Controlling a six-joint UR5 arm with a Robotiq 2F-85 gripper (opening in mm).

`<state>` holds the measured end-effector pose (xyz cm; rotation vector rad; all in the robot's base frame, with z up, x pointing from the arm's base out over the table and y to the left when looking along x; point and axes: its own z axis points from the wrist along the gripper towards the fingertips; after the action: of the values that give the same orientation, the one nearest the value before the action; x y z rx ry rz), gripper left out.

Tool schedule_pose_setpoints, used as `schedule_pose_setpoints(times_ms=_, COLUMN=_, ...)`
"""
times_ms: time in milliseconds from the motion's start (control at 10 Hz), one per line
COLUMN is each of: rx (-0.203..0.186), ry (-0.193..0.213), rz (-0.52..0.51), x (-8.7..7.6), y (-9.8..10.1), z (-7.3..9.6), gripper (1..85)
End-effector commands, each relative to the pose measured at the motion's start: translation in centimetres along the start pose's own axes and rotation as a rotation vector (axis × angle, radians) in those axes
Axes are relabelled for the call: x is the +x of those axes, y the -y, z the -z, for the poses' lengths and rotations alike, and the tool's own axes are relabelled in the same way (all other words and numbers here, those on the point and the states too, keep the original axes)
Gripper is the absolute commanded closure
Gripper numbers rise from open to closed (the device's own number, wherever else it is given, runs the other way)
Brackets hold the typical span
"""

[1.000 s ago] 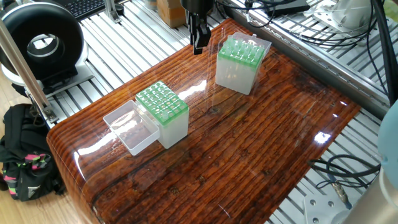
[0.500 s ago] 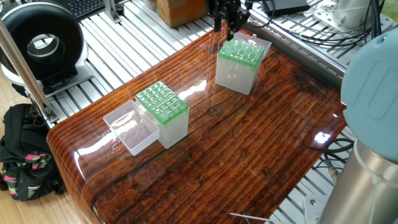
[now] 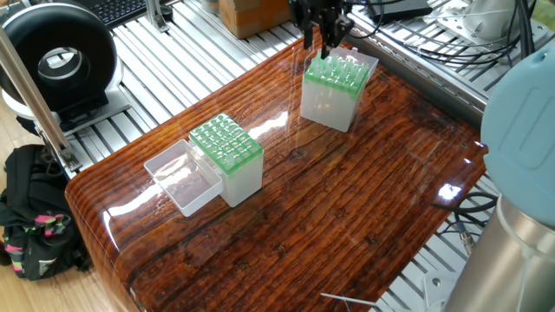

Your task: Transfer all large pipette tips from one holder to another

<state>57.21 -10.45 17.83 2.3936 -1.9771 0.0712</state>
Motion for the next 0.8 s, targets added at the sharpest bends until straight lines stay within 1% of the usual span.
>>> schedule_pose_setpoints(times_ms=0, rx=-0.008, ry=0.023, rz=0.052, x=-0.6, y=-0.3, z=-0.9, gripper=43.3)
schedule_pose_setpoints(times_ms=100, rx=-0.003, ry=0.017, rz=0.078, x=-0.6, y=-0.2, z=-1.4, gripper=43.3)
schedule_pose_setpoints(times_ms=400, rx=-0.012, ry=0.01, rz=0.158, x=-0.1, y=-0.8, z=-1.8, gripper=43.3)
schedule_pose_setpoints(times_ms=500, rx=-0.009, ry=0.01, rz=0.175, x=-0.1, y=-1.0, z=-2.0, gripper=43.3)
schedule_pose_setpoints(times_ms=700, rx=-0.003, ry=-0.004, rz=0.196, x=0.3, y=-0.8, z=-2.2, gripper=44.3)
